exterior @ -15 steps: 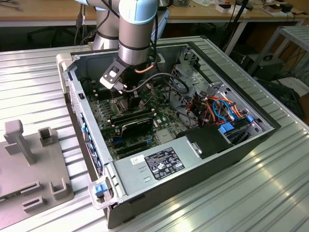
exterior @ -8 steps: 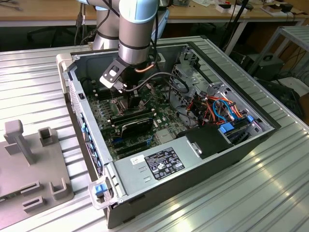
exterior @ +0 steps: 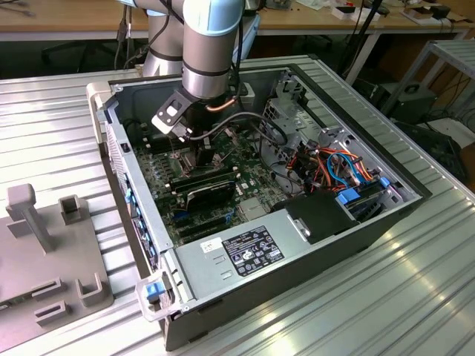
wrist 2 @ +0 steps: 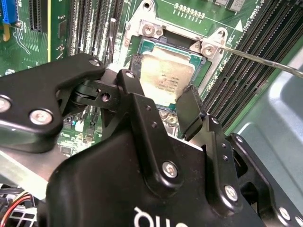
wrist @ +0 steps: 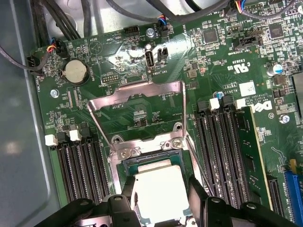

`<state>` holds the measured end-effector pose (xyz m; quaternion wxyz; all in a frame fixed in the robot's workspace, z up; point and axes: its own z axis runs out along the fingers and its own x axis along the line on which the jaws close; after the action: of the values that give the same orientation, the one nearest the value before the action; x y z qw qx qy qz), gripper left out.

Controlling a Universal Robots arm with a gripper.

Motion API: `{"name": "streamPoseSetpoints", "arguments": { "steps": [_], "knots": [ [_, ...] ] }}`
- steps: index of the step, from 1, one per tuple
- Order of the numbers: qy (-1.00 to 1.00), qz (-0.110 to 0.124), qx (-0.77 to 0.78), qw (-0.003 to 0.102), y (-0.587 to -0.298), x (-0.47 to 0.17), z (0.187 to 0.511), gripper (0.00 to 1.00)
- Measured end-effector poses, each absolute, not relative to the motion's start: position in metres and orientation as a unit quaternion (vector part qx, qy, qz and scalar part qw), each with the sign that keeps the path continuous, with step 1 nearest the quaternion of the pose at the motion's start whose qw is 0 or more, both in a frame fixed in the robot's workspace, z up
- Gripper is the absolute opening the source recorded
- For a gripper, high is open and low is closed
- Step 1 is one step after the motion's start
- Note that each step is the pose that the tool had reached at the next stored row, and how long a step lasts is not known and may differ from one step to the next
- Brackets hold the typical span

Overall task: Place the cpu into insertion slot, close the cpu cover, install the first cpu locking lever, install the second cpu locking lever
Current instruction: 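Place the cpu into insertion slot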

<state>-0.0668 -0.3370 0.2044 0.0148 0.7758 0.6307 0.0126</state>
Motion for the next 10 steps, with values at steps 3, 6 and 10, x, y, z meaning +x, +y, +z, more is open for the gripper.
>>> {"name": "streamPoseSetpoints", "arguments": {
  "steps": [3, 6, 10],
  "knots": [
    [0.633, 0.013, 0.774, 0.015, -0.337, -0.0669, 0.2069, 0.55],
    [0.638, 0.013, 0.77, 0.014, -0.3371, -0.0669, 0.2073, 0.55],
    [0.65, 0.02, 0.759, 0.006, -0.3371, -0.0669, 0.2073, 0.55]
  ]
}}
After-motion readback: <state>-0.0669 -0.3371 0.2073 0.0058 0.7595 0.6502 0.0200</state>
